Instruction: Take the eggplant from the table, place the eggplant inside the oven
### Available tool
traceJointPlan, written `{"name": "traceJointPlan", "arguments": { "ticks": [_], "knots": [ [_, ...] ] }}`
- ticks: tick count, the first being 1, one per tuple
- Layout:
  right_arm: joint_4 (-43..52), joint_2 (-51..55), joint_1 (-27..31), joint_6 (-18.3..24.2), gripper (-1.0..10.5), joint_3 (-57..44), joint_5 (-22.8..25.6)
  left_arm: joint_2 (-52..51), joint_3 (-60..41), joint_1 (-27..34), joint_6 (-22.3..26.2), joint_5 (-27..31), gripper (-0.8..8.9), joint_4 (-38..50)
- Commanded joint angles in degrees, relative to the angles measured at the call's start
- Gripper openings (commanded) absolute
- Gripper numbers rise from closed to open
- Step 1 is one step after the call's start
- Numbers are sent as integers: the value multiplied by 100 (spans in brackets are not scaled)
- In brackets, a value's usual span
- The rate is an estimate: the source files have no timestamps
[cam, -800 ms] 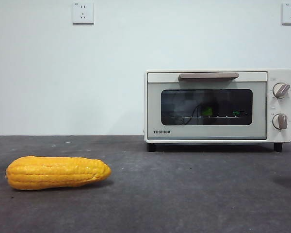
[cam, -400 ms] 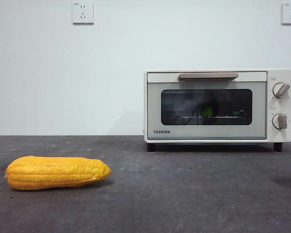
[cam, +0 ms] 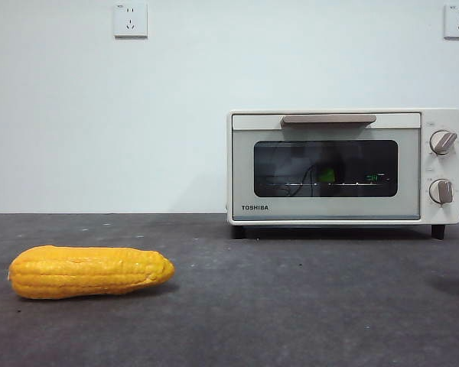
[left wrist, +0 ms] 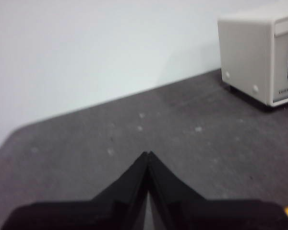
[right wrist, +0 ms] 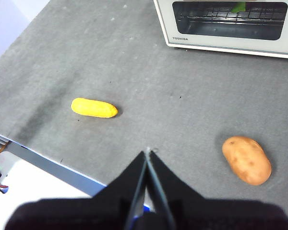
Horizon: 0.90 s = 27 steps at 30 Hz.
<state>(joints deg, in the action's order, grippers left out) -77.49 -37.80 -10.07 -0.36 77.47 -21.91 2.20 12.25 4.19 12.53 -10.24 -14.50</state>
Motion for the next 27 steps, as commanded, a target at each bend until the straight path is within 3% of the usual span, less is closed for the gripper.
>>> {"name": "traceJointPlan", "arguments": {
  "ticks": [1,11,27],
  "knots": [
    [-122,7,-9,48,1,7,4,-201,-372,11,-354,-24,-4,87],
    [-122,0,-9,48,2,7,136,-197,-1040,-37,-839,-24,-4,87],
    [-122,-109,-11,48,2,7,136,-127,-1027,-160,-1086,-63,-4,85]
  ]
}}
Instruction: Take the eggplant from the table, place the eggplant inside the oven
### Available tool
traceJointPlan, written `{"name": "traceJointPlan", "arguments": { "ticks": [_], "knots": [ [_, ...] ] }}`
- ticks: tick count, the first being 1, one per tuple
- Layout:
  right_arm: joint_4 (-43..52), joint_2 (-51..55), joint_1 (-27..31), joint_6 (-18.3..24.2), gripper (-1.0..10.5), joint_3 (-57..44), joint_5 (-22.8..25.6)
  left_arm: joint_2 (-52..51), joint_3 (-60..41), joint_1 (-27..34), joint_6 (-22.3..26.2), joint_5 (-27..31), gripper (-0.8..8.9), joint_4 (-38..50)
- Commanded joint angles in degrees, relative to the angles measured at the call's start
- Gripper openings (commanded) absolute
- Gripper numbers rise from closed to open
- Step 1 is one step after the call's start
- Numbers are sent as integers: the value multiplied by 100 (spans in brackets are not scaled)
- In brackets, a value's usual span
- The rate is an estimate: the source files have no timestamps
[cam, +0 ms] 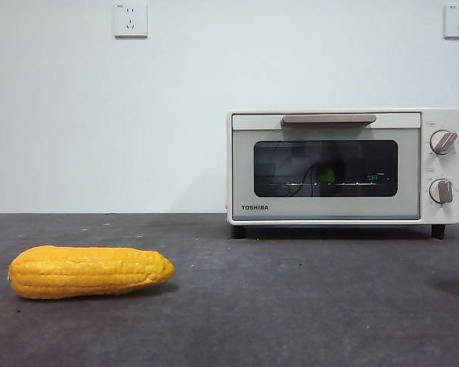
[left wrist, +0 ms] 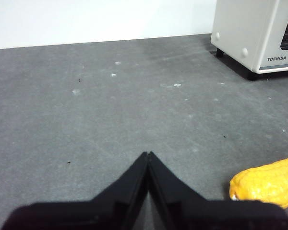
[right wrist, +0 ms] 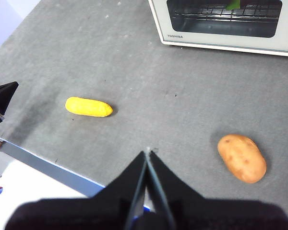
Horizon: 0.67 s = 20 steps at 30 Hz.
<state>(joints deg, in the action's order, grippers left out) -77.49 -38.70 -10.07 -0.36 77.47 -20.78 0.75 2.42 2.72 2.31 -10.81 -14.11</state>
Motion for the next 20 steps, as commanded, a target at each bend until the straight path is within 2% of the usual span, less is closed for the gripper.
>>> {"name": "traceJointPlan", "arguments": {
  "ticks": [1,16,18,20],
  "knots": [
    [-122,-44,-9,48,2,7,22,17,-44,-13,-63,-9,-4,46],
    [-122,-245,-11,57,2,7,22,46,-44,-13,-63,-7,-4,46],
    [-85,-245,-9,291,1,7,31,50,-44,-13,-63,-9,-4,46],
    [149,-197,17,533,1,7,256,50,-44,-13,-63,-9,-4,46]
  ]
}}
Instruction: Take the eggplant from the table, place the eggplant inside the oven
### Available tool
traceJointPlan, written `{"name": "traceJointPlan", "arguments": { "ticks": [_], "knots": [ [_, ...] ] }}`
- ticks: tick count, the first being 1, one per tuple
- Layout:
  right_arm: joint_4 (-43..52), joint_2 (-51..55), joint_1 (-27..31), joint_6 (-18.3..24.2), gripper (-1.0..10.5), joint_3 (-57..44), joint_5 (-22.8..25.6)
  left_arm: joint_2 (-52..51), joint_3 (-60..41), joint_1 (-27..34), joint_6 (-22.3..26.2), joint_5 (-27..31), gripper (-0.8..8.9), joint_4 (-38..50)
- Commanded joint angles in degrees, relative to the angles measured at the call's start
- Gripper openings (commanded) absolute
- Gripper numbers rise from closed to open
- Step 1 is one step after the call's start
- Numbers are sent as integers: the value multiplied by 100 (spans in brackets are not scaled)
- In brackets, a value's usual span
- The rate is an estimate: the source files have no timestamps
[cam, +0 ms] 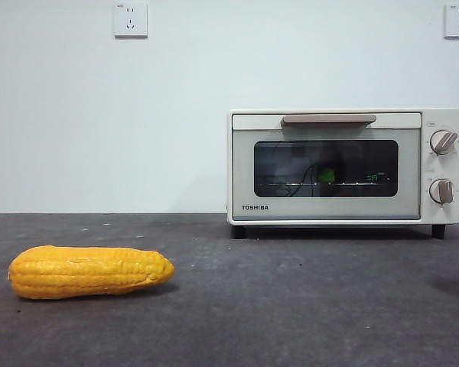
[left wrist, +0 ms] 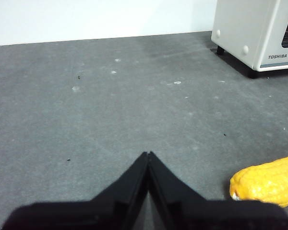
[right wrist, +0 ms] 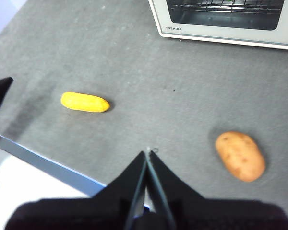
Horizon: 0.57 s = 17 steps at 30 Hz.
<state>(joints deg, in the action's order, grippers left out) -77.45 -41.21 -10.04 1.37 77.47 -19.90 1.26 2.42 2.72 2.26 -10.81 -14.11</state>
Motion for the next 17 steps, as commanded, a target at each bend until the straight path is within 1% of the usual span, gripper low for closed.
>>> {"name": "traceJointPlan", "arguments": {
  "ticks": [1,2,4,7,9,13,17],
  "knots": [
    [289,116,50,490,1,4,289,0,-44,-13,-59,-7,-4,46],
    [461,188,103,610,1,4,372,0,-44,-13,-59,-7,-4,46],
    [892,398,302,796,1,4,380,0,-44,-13,-59,-7,-4,46],
    [1366,780,675,789,1,4,389,0,-44,-13,-59,-9,-4,46],
    [1510,1023,925,846,1,4,459,0,-44,-13,-59,-9,-4,46],
    [1554,1351,1241,1121,1,-35,940,0,-44,-13,-59,-9,-4,46],
    [1709,1751,1434,1058,1,-317,944,0,-44,-13,-59,-9,-4,46]
  ]
}}
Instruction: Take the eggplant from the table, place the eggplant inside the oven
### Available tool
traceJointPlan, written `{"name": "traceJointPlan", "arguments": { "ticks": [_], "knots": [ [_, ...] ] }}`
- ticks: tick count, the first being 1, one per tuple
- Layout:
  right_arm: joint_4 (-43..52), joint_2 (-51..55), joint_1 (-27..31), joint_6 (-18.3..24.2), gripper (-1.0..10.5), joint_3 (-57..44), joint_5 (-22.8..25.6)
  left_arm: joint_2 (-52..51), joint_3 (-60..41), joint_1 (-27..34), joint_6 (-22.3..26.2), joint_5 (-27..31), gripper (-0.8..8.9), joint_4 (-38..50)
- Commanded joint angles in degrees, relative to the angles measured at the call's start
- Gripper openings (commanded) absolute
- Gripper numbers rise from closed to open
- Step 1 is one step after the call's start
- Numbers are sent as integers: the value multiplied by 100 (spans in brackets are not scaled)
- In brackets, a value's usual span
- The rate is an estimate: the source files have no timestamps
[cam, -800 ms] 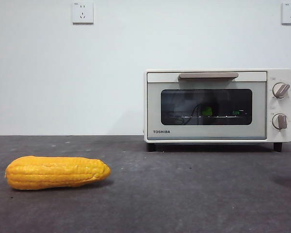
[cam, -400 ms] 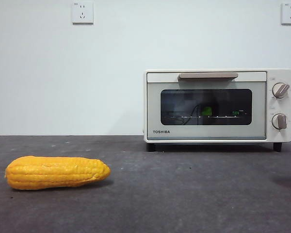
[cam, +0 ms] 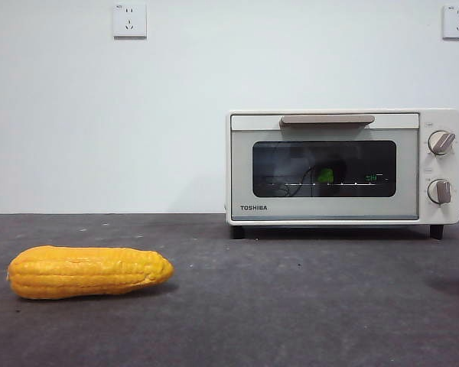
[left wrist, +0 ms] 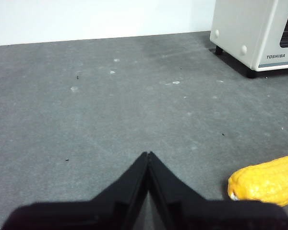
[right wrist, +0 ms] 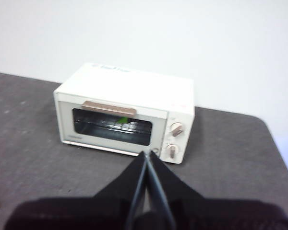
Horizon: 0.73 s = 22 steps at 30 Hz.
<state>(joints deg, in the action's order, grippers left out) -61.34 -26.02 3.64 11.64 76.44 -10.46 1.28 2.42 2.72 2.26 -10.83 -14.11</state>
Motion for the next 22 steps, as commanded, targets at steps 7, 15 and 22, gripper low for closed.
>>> {"name": "traceJointPlan", "arguments": {
  "ticks": [7,15,22],
  "knots": [
    [1814,1246,131,-267,1,-2011,-46,-2,-44,-13,-59,-7,-4,46],
    [3567,2061,131,-264,1,-4548,-44,-2,-44,-13,-59,-7,-4,46],
    [4059,2551,131,-284,1,-6146,-46,-2,-44,-13,-59,-4,-4,46]
  ]
}}
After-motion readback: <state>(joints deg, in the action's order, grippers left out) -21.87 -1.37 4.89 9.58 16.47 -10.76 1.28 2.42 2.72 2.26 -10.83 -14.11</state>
